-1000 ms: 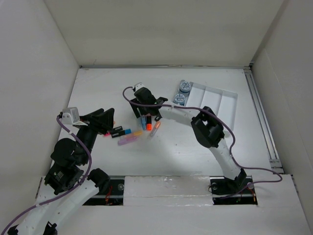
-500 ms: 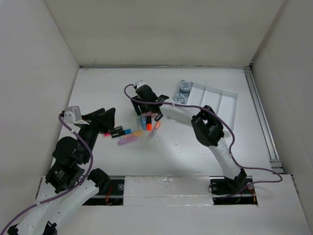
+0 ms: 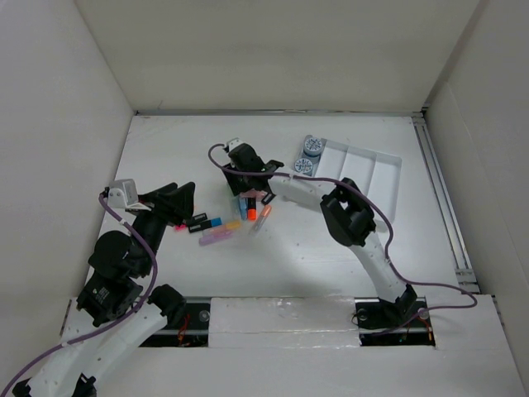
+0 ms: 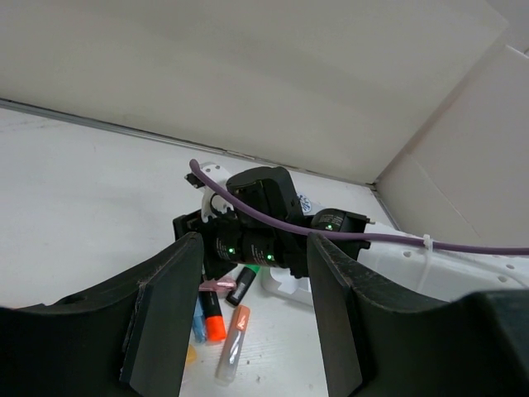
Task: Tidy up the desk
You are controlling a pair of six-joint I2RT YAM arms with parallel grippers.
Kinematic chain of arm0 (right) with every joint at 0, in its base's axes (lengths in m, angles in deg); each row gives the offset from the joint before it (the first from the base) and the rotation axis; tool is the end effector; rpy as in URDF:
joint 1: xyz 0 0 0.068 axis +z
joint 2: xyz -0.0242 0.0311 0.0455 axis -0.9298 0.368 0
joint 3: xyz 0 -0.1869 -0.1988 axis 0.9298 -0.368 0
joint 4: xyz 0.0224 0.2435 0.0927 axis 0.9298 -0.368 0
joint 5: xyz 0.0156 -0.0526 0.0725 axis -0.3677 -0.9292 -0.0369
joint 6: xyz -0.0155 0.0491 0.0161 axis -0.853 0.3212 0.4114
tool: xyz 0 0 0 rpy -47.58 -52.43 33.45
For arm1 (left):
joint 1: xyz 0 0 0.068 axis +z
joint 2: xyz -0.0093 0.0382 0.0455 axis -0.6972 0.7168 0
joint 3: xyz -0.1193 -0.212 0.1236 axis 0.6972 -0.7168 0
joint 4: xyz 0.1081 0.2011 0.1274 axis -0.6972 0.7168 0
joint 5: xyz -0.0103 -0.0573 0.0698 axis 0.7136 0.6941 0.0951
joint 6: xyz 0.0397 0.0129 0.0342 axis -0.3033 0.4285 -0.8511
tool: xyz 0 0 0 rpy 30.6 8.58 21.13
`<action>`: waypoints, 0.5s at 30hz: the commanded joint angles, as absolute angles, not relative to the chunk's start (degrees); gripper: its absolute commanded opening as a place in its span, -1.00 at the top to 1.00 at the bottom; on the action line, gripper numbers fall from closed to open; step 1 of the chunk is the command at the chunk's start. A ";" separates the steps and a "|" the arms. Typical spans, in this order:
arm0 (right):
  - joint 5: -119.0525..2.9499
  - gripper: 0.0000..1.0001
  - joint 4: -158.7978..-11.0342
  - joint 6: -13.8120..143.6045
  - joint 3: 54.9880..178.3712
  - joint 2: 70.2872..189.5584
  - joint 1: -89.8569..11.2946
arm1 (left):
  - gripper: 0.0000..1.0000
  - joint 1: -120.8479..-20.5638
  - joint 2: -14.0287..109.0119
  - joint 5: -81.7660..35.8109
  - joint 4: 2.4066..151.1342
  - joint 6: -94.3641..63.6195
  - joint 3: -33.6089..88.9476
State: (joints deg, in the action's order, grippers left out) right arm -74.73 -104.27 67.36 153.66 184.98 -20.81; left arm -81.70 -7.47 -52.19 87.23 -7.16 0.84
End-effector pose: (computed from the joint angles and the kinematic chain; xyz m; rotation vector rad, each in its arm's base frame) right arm 0.3670 0.3938 0.1785 -0.6923 2.2344 0.3162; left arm 0.0652 -0.0339 0.3937 -0.1171 1.3219 -0.6185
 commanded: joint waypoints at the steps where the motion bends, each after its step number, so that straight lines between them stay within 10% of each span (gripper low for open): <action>1: -74.13 -0.20 -105.06 67.22 154.34 184.90 -21.12 | 0.02 -81.56 -7.70 -51.45 84.23 -7.97 0.15; 15: -73.78 0.64 -95.85 72.40 145.29 175.77 -21.65 | 0.03 -81.56 -7.96 -51.28 84.15 -7.97 0.15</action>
State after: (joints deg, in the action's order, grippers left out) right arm -74.49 -100.90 69.94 147.26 181.42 -21.47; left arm -81.70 -7.47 -51.93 87.23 -7.18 0.84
